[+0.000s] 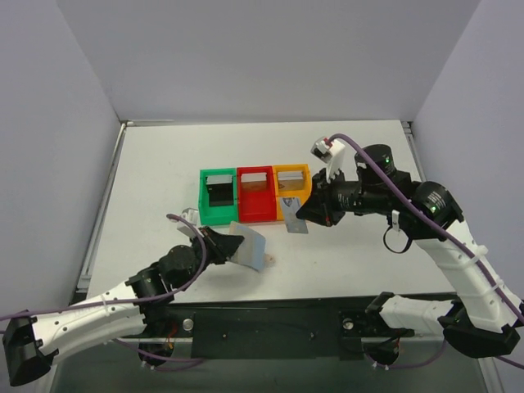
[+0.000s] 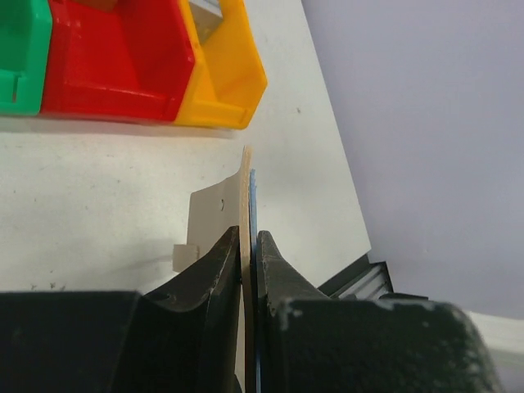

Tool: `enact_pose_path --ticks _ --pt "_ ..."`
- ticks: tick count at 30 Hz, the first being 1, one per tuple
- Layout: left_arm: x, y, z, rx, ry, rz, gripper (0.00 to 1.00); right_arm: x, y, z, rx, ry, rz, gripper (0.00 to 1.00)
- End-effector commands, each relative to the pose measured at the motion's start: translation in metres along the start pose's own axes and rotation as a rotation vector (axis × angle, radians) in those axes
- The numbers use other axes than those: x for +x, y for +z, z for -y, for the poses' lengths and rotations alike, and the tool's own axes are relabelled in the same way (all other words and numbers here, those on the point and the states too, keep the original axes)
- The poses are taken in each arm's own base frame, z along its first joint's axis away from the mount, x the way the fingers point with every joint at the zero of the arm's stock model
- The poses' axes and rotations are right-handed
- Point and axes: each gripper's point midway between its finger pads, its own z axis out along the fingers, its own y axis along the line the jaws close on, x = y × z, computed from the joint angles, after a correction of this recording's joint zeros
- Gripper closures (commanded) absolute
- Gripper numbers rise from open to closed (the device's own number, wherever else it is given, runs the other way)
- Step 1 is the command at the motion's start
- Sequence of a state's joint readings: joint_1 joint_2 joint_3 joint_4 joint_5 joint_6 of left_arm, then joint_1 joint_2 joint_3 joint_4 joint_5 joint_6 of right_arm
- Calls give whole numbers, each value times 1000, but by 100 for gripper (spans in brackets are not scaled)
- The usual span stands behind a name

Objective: Take the credit cards out of the card holder
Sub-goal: Place the card holder at the center of the board.

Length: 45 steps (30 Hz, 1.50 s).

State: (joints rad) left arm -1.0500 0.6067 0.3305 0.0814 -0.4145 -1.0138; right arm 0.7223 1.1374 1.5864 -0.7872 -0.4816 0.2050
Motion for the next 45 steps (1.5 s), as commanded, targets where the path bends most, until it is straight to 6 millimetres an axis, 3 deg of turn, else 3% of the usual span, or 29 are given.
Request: enact_pose_path --ticks 1,11,16,22,28,31,36,39,45 --pt "-34 7 22 74 -121 165 100 8 1 2 18 -27 -17 100" --pt "-2 24 -53 -127 -210 140 100 13 3 2 16 -38 -29 100" --pt "5 24 -68 -203 -227 108 100 17 5 2 14 -41 -40 100" --pt "-2 2 -82 -306 -201 57 68 25 7 7 32 -47 -51 100" --pt "-21 -14 -77 -290 -184 86 39 25 8 6 26 -51 -49 100" --pt "-32 -16 -64 -278 -163 86 32 23 10 6 28 -53 -53 100" --pt "-40 -17 -37 -235 -94 35 32 23 15 4 9 -52 -69 100" --pt "-45 -17 4 -88 -45 -19 32 28 16 -3 -33 -67 -111 100" --pt "-45 -35 114 436 32 -117 32 43 15 -25 -146 -117 -218 100"
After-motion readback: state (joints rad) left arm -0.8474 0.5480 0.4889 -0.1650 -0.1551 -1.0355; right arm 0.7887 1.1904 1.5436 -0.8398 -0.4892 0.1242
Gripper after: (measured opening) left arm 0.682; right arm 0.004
